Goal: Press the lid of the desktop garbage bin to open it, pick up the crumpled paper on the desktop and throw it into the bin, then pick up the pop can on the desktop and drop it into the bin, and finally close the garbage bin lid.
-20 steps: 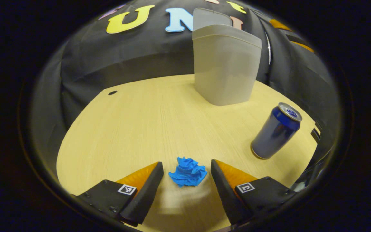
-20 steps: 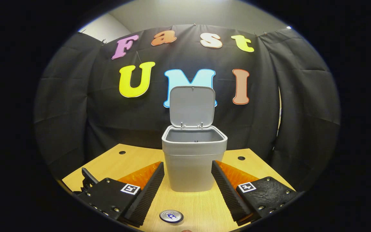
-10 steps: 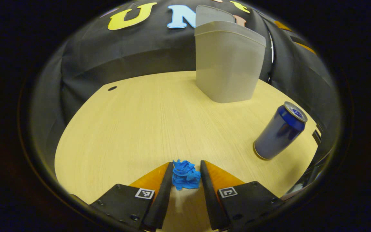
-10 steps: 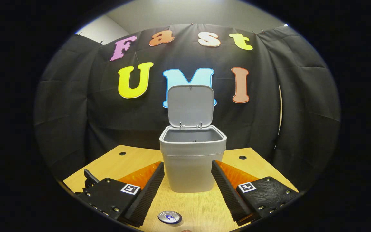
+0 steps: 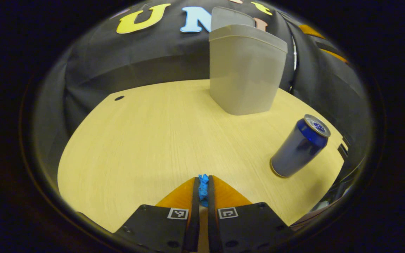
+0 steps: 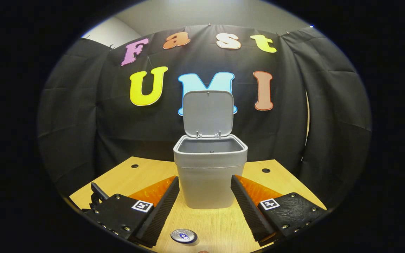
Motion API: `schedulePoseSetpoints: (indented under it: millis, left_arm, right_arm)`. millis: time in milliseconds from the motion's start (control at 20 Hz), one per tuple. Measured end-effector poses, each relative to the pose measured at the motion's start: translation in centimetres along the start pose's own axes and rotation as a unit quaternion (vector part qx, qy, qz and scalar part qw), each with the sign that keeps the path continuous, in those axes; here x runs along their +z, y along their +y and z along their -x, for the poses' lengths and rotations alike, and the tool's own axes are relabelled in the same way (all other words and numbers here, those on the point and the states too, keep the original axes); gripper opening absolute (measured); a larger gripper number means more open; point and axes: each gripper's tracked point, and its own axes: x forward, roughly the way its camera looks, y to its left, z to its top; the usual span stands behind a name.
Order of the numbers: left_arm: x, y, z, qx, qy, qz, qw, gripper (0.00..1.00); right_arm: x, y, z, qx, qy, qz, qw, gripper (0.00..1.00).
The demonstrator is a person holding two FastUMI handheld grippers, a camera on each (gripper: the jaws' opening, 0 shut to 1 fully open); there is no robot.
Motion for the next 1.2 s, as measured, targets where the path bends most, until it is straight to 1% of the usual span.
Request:
schedulePoseSetpoints:
  millis: [50,200,250,350,400,450,650,700,1000,1100,1200]
  left_arm:
    - [0.6,0.1,0.4,0.003,-0.007,0.003,1.000,0.14]
    - [1.7,0.5,0.8,0.009,-0.023,0.012,1.000,0.19]
    - [2.1,0.5,1.0,0.010,-0.027,0.017,0.999,0.17]
    - [2.9,0.5,1.3,0.015,-0.034,0.034,0.999,0.16]
    - [3.6,0.4,1.5,0.017,-0.039,0.043,0.998,0.14]
    - [4.6,0.6,1.7,0.022,-0.046,0.052,0.997,0.17]
    - [8.1,0.5,2.8,0.046,-0.080,0.067,0.993,0.18]
    - [8.9,0.4,3.1,0.049,-0.089,0.072,0.992,0.16]
    - [14.6,-0.9,5.3,0.075,-0.140,0.091,0.983,0.16]
    - [17.2,-1.3,6.1,0.082,-0.162,0.094,0.979,0.18]
    - [19.9,-1.8,6.5,0.082,-0.189,0.094,0.974,0.16]
  right_arm:
    - [0.1,-0.2,0.0,-0.001,-0.002,-0.001,1.000,0.95]
    - [0.2,-0.6,0.1,-0.003,-0.005,-0.004,1.000,0.95]
    - [0.3,-0.8,0.2,-0.003,-0.007,-0.003,1.000,0.95]
    - [0.6,-1.4,0.3,-0.003,-0.012,0.006,1.000,0.95]
    - [0.8,-1.8,0.3,-0.001,-0.015,0.013,1.000,0.95]
    - [1.2,-2.2,0.3,0.001,-0.019,0.018,1.000,0.95]
    - [2.4,-3.6,0.2,0.010,-0.036,0.024,0.999,0.95]
    - [2.5,-3.8,0.2,0.014,-0.039,0.025,0.999,0.95]
    - [2.4,-4.3,0.4,0.051,-0.045,0.037,0.997,0.95]
    - [2.2,-4.1,0.6,0.068,-0.045,0.044,0.996,0.95]
    - [2.3,-4.2,0.8,0.077,-0.049,0.046,0.995,0.95]
